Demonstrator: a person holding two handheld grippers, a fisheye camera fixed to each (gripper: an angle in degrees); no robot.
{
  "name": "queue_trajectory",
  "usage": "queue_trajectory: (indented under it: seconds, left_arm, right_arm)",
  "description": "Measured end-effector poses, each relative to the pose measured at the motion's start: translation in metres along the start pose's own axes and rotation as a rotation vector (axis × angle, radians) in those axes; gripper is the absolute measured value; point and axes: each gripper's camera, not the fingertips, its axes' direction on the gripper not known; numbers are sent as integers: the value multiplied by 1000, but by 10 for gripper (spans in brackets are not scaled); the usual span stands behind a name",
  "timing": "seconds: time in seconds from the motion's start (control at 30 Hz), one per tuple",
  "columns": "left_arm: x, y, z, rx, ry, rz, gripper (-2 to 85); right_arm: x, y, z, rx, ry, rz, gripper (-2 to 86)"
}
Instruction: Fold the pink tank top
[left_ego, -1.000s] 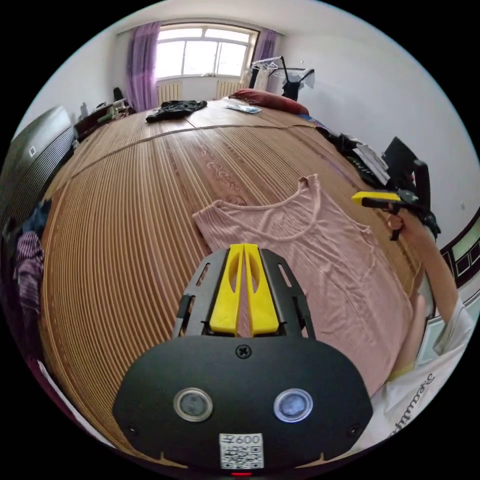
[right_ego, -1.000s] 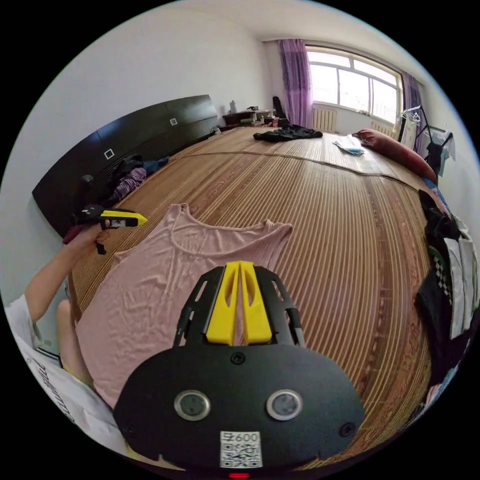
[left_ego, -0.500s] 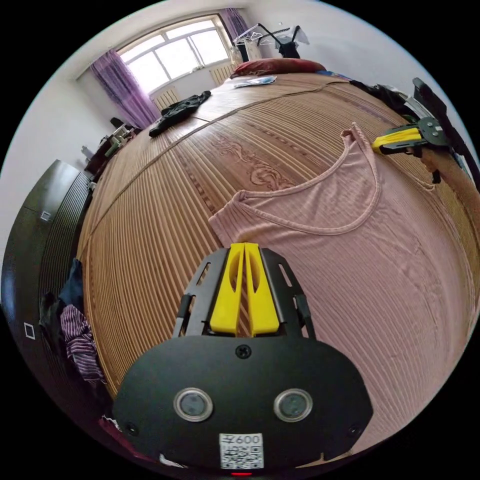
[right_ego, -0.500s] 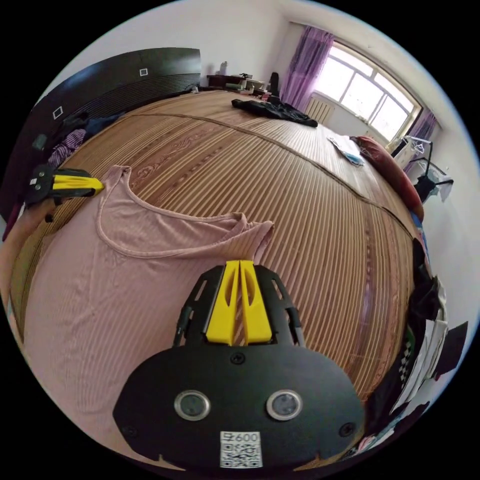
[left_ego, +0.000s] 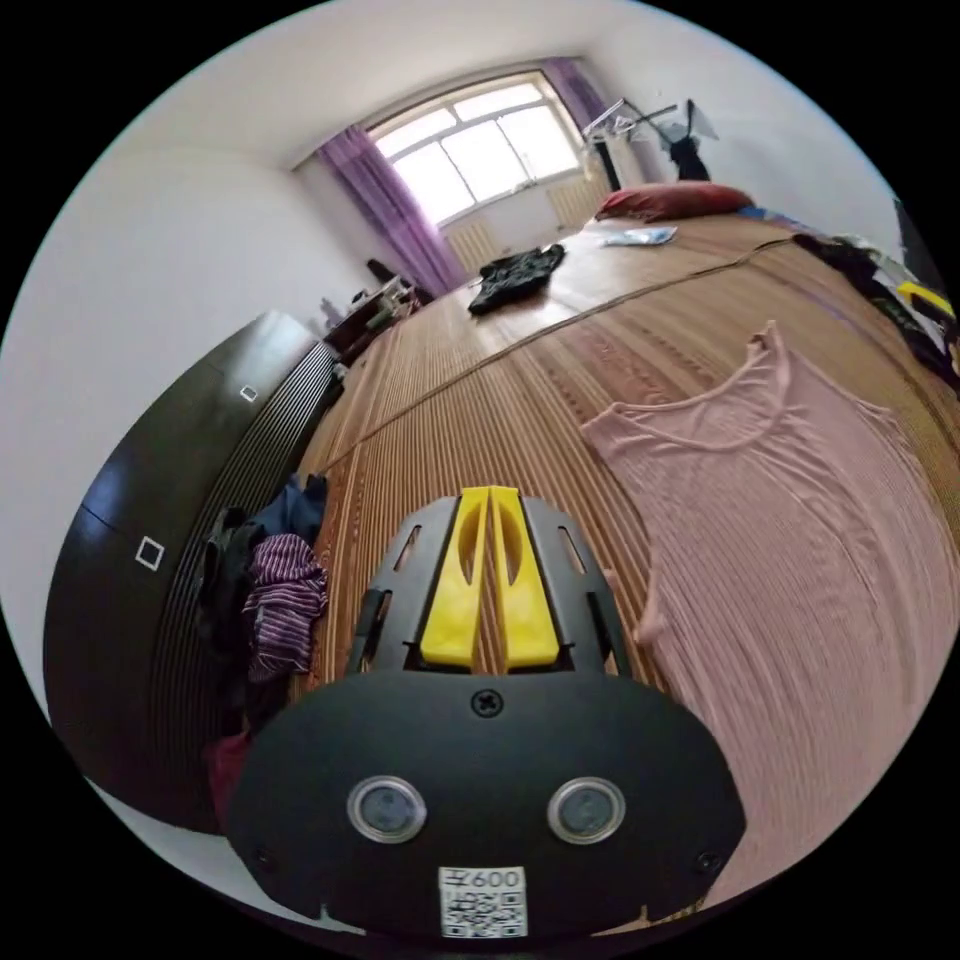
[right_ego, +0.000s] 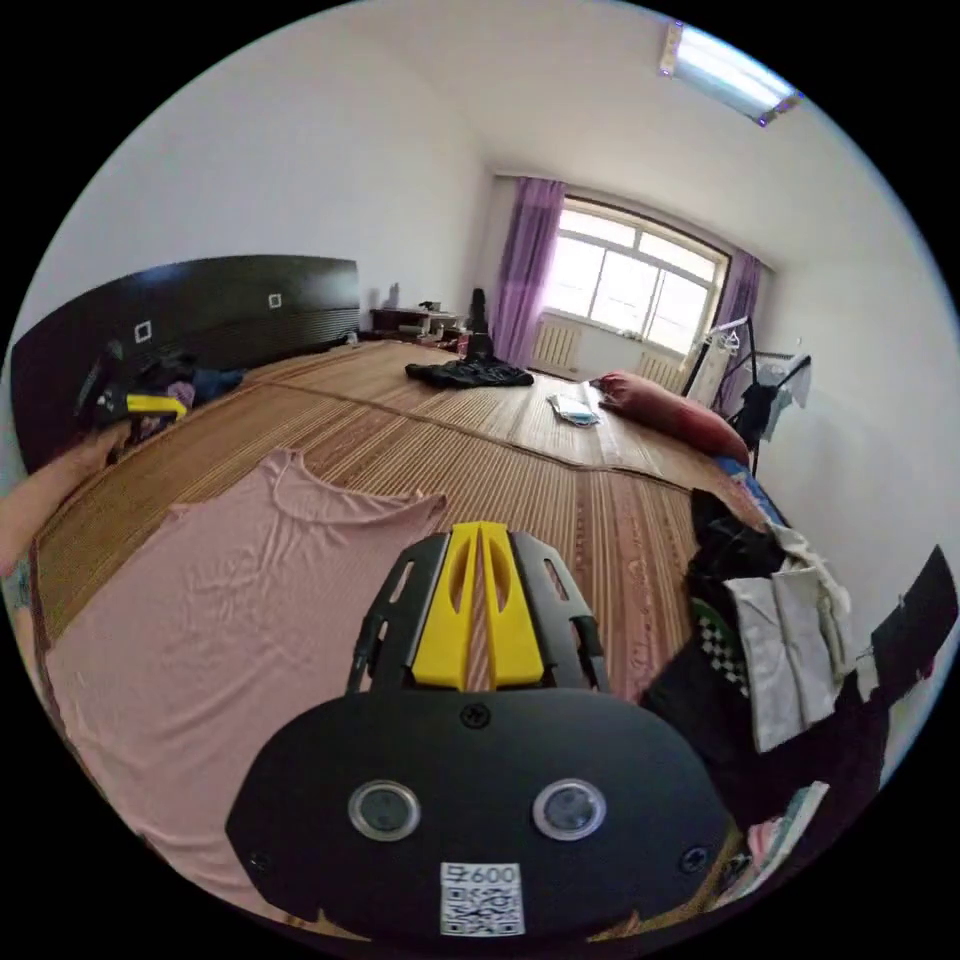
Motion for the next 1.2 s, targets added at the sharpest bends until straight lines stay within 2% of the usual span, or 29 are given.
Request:
queue_trajectory:
  seconds: [0.07,0.13,0.17,0.2,0.23,0.27,0.33,0.4,0.47,0.5,0.53,0.57,0.63,0.67,0.77,0.83,0.93,1.0,1.07,1.17,1.2]
  left_arm:
    - [-14,72,-59,85,153,-95,9]
    - [-15,132,-102,135,330,-156,7]
    - [-10,172,-130,173,410,-206,5]
    - [-7,192,-143,192,430,-238,5]
    - [0,228,-165,209,431,-361,4]
    - [9,259,-182,222,435,-438,3]
    - [30,293,-199,230,441,-475,2]
    - [51,314,-205,216,434,-507,1]
    - [64,321,-205,183,493,-471,1]
    - [65,322,-202,147,494,-462,1]
    - [61,324,-195,57,467,-463,1]
    - [49,331,-196,81,453,-451,1]
    - [25,341,-197,50,387,-430,1]
    - [8,347,-198,38,373,-407,1]
    - [-34,369,-201,13,372,-454,2]
    - [-56,384,-205,27,400,-507,2]
    - [-79,401,-216,87,410,-575,2]
    - [-84,402,-220,109,398,-568,2]
    - [-86,398,-218,81,428,-538,2]
    - [-84,398,-209,-10,436,-439,2]
    - [-86,400,-210,-2,426,-434,2]
  right_arm:
    - [-35,68,-92,92,58,-152,-7]
    - [-67,131,-163,212,76,-177,-4]
    - [-83,171,-204,300,52,-102,0]
    - [-89,189,-221,327,19,-49,2]
    - [-98,215,-244,301,-62,85,15]
    - [-112,233,-254,207,-129,155,27]
    - [-142,253,-254,76,-123,238,28]
    - [-179,268,-256,112,-118,208,5]
    - [-216,273,-250,133,34,153,-4]
    - [-220,272,-246,104,46,136,-5]
    - [-220,269,-237,-1,34,79,-7]
    - [-208,271,-228,-111,50,63,-7]
    - [-170,288,-228,-164,45,106,-8]
    - [-137,301,-243,-116,-26,179,-8]
    - [-62,322,-272,-140,-99,368,-8]
    - [-32,331,-295,-108,-30,481,-9]
    - [-17,331,-329,33,31,514,-9]
    - [-22,321,-330,57,9,476,-8]
    - [-41,306,-306,-71,-68,328,-8]
    - [-55,308,-275,-270,-82,219,-8]
    - [-54,311,-280,-242,-77,224,-8]
